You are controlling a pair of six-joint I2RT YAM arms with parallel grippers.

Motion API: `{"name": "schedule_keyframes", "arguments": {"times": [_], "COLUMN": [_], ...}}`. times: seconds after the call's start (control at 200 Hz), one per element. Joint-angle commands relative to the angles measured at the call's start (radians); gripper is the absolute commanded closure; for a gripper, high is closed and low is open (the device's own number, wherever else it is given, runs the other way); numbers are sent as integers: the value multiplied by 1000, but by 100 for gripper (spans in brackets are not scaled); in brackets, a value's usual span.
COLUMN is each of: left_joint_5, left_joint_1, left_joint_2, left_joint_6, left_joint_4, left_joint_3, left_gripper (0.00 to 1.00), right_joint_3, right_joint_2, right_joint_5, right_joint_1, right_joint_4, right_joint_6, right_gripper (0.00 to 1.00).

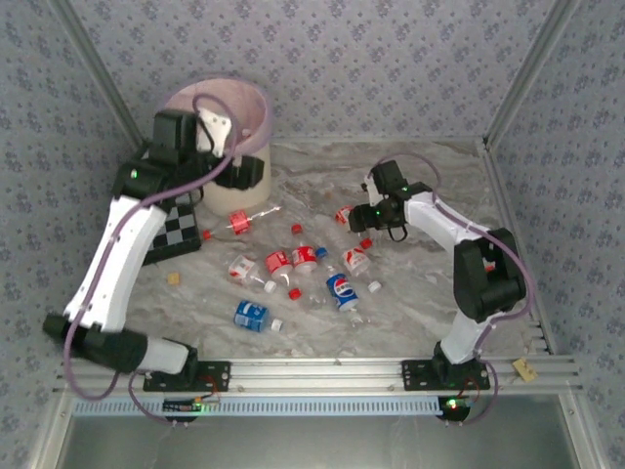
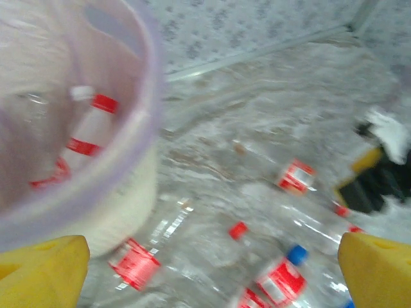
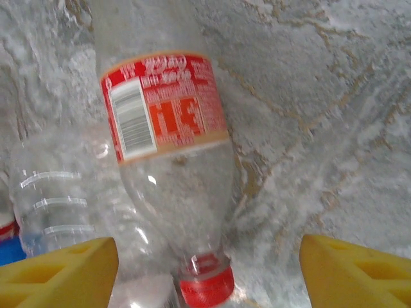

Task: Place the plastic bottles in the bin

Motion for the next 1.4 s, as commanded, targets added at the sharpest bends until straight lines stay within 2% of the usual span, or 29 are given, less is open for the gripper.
{"name": "schedule_keyframes", "arguments": {"times": [0.0, 0.095, 0.185, 0.385, 0.615, 0.785, 1.025, 1.109, 1.174, 1.239, 1.364, 1.394], "left_joint_5": [77, 64, 32, 1, -28, -24, -21, 29, 83, 76, 45, 43], "left_joint_1": [-46, -100, -150, -226, -239, -245, -296, -310, -323, -351, -381, -383], "left_joint_2": [-108, -180, -234, -280, -246, -204, -104, -61, -7, 43, 126, 148], "left_joint_6": [-130, -210, -280, -488, -520, -562, -658, -728, -765, -756, -762, -765], "left_joint_4": [213, 272, 337, 595, 639, 661, 780, 936, 1012, 1020, 1125, 1134], "left_joint_3": [-189, -317, -433, -717, -758, -747, -740, -753, -716, -650, -577, -557], "left_gripper": [2, 2, 2, 2, 2, 2, 2, 2, 3, 3, 3, 7], "right_joint_3": [53, 85, 113, 151, 140, 97, 106, 50, -16, -67, -187, -216], "right_joint_2": [63, 111, 150, 226, 236, 175, 54, -32, -99, -158, -264, -286], "right_joint_5": [-7, -15, -22, -12, -34, -32, -57, -128, -278, -424, -534, -555], "right_joint_1": [7, 7, 7, -2, -38, -78, -144, -169, -199, -221, -216, -215], "right_joint_4": [1, 4, 2, 6, 34, 42, -47, -38, 14, 86, 174, 205], "right_joint_6": [-4, -1, 4, 21, 51, 54, 6, 13, 43, 98, 182, 211], "right_gripper": [21, 17, 5, 5, 19, 37, 46, 50, 53, 53, 53, 54]}}
